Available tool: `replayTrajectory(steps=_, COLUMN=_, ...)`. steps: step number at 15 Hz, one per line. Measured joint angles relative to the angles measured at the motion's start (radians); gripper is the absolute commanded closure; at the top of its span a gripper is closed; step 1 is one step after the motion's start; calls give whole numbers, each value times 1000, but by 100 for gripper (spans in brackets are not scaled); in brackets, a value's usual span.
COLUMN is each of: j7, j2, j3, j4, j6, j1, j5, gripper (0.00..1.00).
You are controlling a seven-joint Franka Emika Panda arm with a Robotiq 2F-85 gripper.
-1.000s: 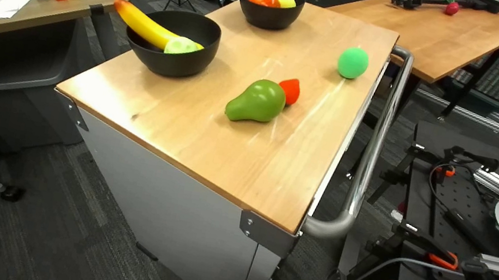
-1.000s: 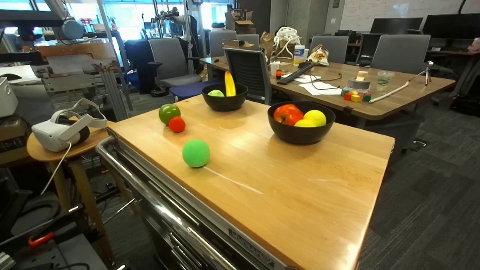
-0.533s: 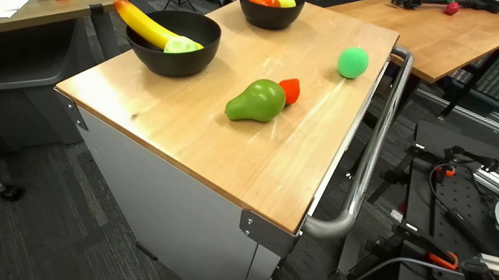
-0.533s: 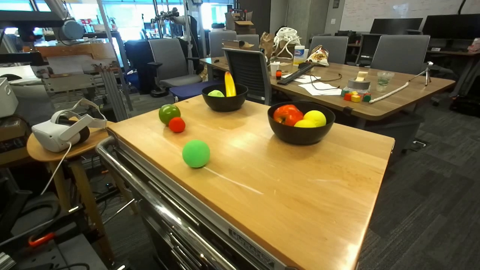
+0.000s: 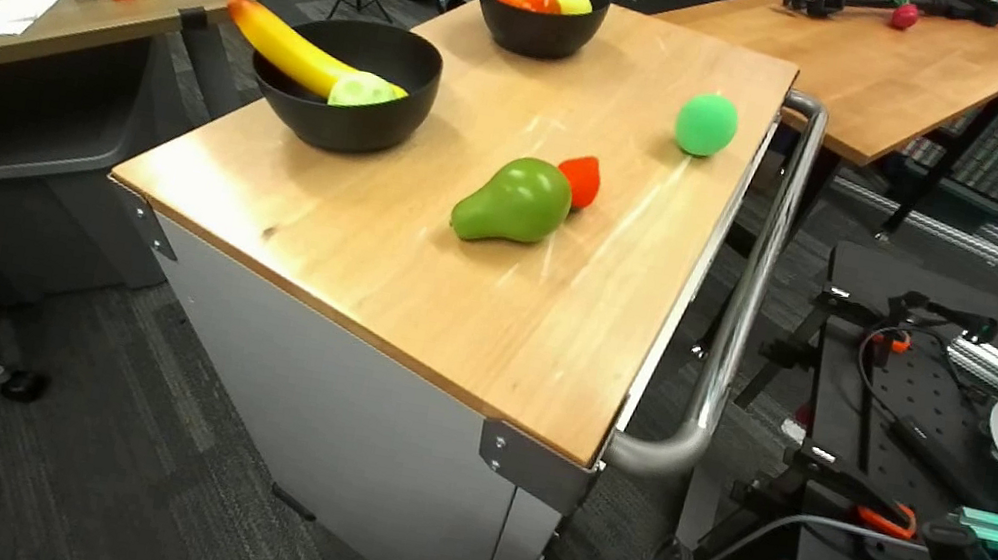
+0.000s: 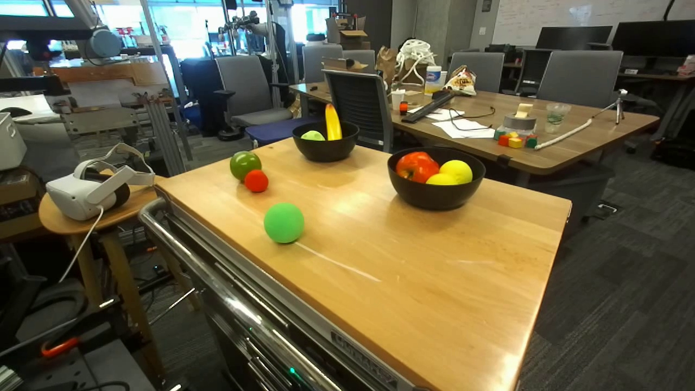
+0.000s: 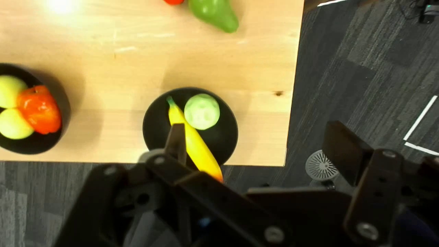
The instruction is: Pick up the fruit toys from the top of the cabinet and put them in the two black bowls.
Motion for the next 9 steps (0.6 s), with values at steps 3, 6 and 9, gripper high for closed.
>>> replayTrajectory(steps=3, j7=58, j2=-110, j3=-6, j4=-150, j6=-2, j1=-20, j5=72, gripper=0)
replayTrajectory(steps=6, j7=111, j2=-216, j3=-21, j4=-308, j6=7, j1=-37, j5=93, gripper=0)
replayTrajectory(steps=9, j7=121, j2=-283, j3=-23, j4=-476, j6=25, j1=-71, j5=93, gripper=0)
